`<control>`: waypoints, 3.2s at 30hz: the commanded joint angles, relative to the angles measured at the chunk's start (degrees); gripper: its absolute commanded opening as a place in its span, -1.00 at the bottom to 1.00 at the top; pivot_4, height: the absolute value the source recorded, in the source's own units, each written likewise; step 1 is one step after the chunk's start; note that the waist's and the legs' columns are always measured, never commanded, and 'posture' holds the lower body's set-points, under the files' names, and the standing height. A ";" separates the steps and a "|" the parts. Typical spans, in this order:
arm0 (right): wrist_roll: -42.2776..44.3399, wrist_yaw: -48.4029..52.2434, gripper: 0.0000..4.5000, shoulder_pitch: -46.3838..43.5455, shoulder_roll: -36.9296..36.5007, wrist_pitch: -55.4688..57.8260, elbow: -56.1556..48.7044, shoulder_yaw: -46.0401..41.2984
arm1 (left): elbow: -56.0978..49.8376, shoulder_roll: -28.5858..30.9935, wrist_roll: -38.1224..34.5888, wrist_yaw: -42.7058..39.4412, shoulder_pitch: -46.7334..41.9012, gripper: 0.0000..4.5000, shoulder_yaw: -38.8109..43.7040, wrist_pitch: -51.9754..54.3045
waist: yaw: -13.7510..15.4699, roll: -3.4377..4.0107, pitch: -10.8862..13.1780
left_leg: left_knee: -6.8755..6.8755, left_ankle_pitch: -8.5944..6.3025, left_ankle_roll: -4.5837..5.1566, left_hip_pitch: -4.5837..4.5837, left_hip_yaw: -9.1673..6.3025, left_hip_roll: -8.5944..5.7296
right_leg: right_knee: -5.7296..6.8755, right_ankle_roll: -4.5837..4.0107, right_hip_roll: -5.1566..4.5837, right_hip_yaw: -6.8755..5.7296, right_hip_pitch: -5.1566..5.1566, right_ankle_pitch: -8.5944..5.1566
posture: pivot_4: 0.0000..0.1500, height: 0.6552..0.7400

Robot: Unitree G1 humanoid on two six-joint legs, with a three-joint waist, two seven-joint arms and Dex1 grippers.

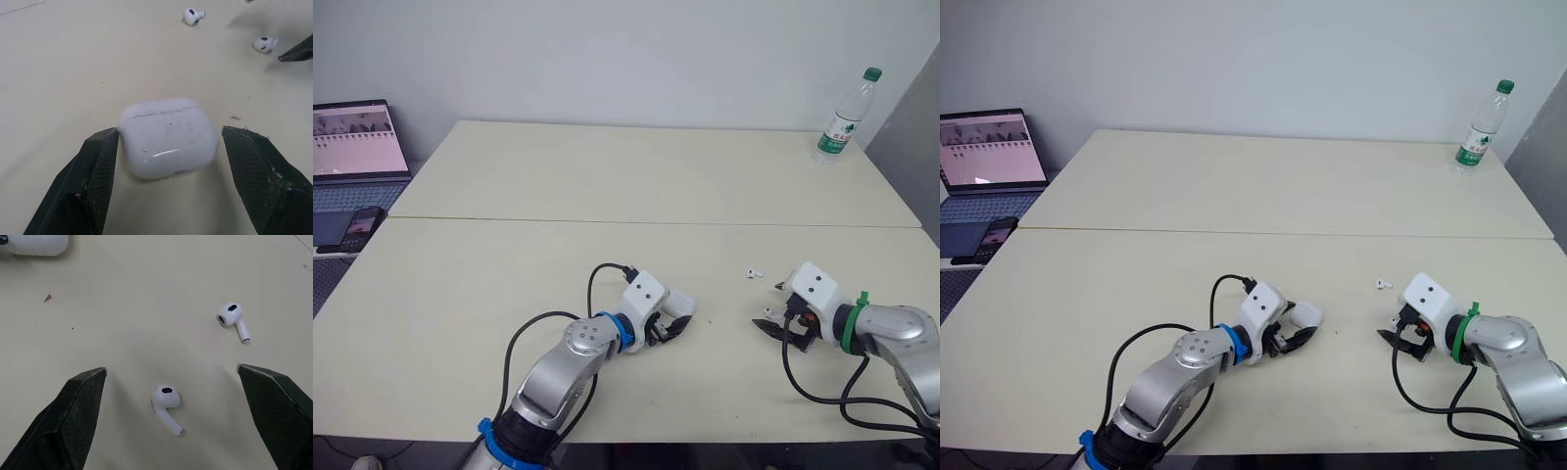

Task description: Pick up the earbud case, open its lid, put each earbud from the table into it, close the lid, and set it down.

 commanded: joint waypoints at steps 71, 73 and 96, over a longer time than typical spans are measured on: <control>87.74 -59.88 -0.57 -20.42 25.05 39.02 8.52 -22.38 | 15.53 -9.45 -1.15 -12.23 -6.34 0.22 5.78 -33.44 | -0.32 0.04 -0.02 | -0.07 -0.04 0.07 -0.18 -0.01 0.00 | -0.19 0.13 0.04 -0.01 -0.04 -0.06 | 1.00 0.91; 92.01 -62.24 -0.65 -19.25 22.26 35.35 8.52 -19.61 | 15.47 -9.22 -1.53 -12.58 -6.35 0.22 5.89 -32.91 | -0.35 0.04 -0.02 | -0.08 -0.05 0.09 -0.18 -0.01 0.03 | -0.19 0.14 0.04 -0.01 -0.05 -0.06 | 1.00 0.91; 65.99 -4.70 -0.65 -11.69 -9.60 20.28 1.86 -4.85 | 4.86 9.91 -35.98 -36.36 -11.10 0.98 13.09 4.22 | -0.13 0.06 0.04 | -0.35 -0.05 0.09 -0.13 -0.06 0.08 | -0.48 0.15 0.08 -0.13 -0.07 -0.09 | 1.00 0.91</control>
